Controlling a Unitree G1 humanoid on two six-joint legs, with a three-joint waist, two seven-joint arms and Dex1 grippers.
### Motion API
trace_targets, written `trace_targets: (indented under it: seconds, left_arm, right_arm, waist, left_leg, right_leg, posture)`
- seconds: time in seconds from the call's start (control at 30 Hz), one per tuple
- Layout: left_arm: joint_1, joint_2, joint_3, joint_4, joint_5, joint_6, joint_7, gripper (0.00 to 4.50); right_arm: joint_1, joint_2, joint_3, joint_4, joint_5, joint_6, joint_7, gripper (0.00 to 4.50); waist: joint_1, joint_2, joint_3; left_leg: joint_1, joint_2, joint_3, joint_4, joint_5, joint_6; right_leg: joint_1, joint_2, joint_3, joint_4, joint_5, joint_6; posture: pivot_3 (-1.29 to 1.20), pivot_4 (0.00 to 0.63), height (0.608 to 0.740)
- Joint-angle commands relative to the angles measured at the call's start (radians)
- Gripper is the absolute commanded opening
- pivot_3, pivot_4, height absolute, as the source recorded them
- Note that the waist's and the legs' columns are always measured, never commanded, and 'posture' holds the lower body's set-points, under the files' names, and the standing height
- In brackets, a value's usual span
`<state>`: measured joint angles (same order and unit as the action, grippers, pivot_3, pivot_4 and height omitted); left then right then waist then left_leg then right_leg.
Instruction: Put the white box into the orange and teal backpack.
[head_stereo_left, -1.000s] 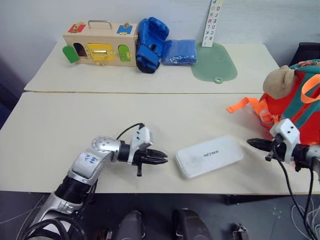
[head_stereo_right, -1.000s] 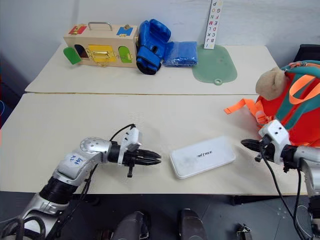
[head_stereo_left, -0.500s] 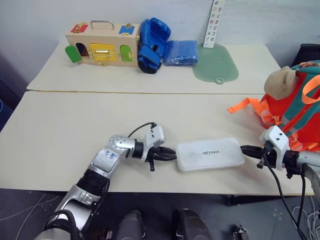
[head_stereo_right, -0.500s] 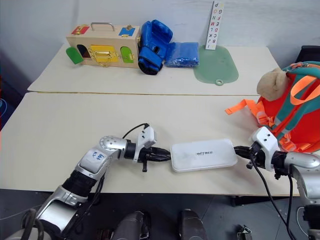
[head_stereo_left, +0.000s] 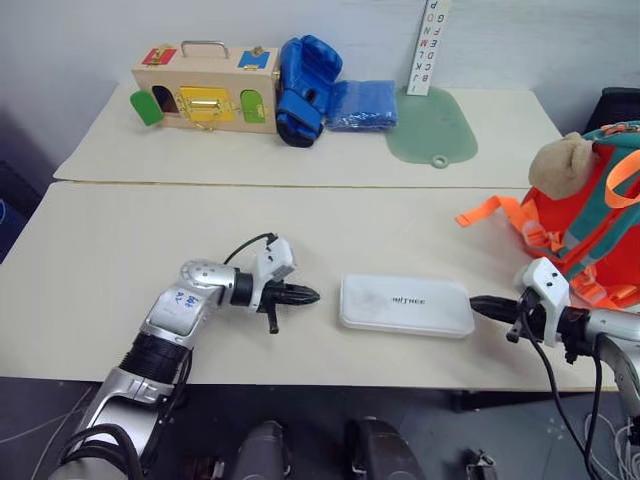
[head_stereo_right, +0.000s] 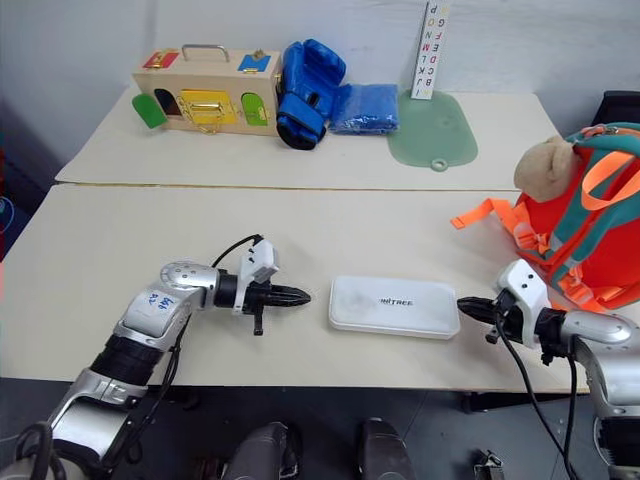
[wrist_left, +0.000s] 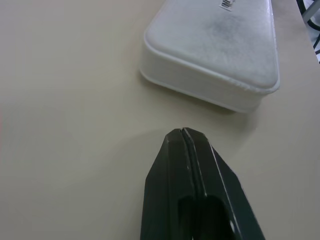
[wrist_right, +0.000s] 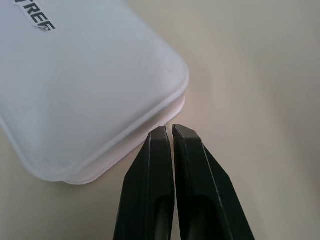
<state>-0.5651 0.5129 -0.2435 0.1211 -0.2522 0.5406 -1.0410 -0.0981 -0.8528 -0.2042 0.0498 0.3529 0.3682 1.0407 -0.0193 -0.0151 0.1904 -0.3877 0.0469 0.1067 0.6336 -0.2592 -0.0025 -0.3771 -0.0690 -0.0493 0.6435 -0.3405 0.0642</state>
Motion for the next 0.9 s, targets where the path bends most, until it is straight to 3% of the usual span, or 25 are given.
trace_targets:
  seconds: [0.03, 0.1, 0.2, 0.33, 0.57, 0.9]
  left_arm:
    - [-0.05, -0.024, 0.051, -0.015, -0.067, 0.173, 0.033, 0.01]
    - [-0.082, -0.049, 0.094, 0.012, -0.114, 0.31, 0.067, 0.01]
    - [-0.129, -0.092, 0.166, 0.062, -0.184, 0.523, 0.124, 0.58]
    - [-0.19, -0.124, 0.234, 0.129, -0.267, 0.788, 0.161, 1.8]
    - [-0.248, -0.15, 0.222, 0.168, -0.31, 0.927, 0.183, 3.94]
    - [-0.292, -0.275, 0.148, 0.309, -0.246, 0.859, 0.26, 3.98]
  right_arm:
    - [-0.015, -0.023, -0.015, 0.025, -0.013, -0.057, 0.021, 0.17]
    - [-0.02, -0.024, -0.01, 0.043, -0.018, -0.075, 0.029, 0.17]
    - [-0.025, -0.023, -0.009, 0.067, -0.024, -0.101, 0.041, 0.17]
    - [-0.027, -0.034, 0.006, 0.086, -0.044, -0.141, 0.07, 0.17]
    - [-0.028, -0.041, 0.04, 0.089, -0.075, -0.189, 0.1, 0.17]
    - [-0.054, 0.006, 0.088, 0.005, -0.063, -0.139, 0.066, 0.08]
  waist:
    - [0.002, 0.0, 0.0]
    - [0.006, 0.0, 0.0]
    - [0.01, -0.001, 0.0]
    - [0.011, -0.001, 0.0]
    - [0.012, -0.001, 0.0]
    - [0.016, -0.001, 0.0]
  left_leg:
    - [0.0, 0.0, 0.0, 0.0, 0.0, 0.0]
    - [0.0, 0.0, 0.0, 0.0, 0.0, 0.001]
    - [0.0, 0.0, 0.0, 0.001, 0.0, 0.001]
    - [0.0, 0.0, 0.0, 0.002, 0.0, 0.0]
    - [0.0, 0.001, -0.001, 0.002, 0.002, -0.004]
    - [0.0, 0.001, -0.001, 0.002, 0.003, -0.005]
  right_leg:
    - [0.0, 0.0, 0.0, 0.0, 0.0, 0.0]
    - [0.0, 0.0, 0.0, 0.0, 0.0, 0.0]
    - [0.0, 0.0, 0.0, 0.001, 0.0, 0.0]
    - [0.0, 0.001, 0.0, 0.001, 0.0, 0.0]
    - [0.0, 0.003, 0.0, 0.002, 0.0, 0.0]
    - [0.0, 0.003, 0.0, 0.002, 0.0, 0.0]
  posture:
    - [0.0, 0.15, 0.74]
    - [0.0, 0.15, 0.74]
    - [0.0, 0.15, 0.74]
    - [0.0, 0.15, 0.74]
    - [0.0, 0.15, 0.74]
    - [0.0, 0.15, 0.74]
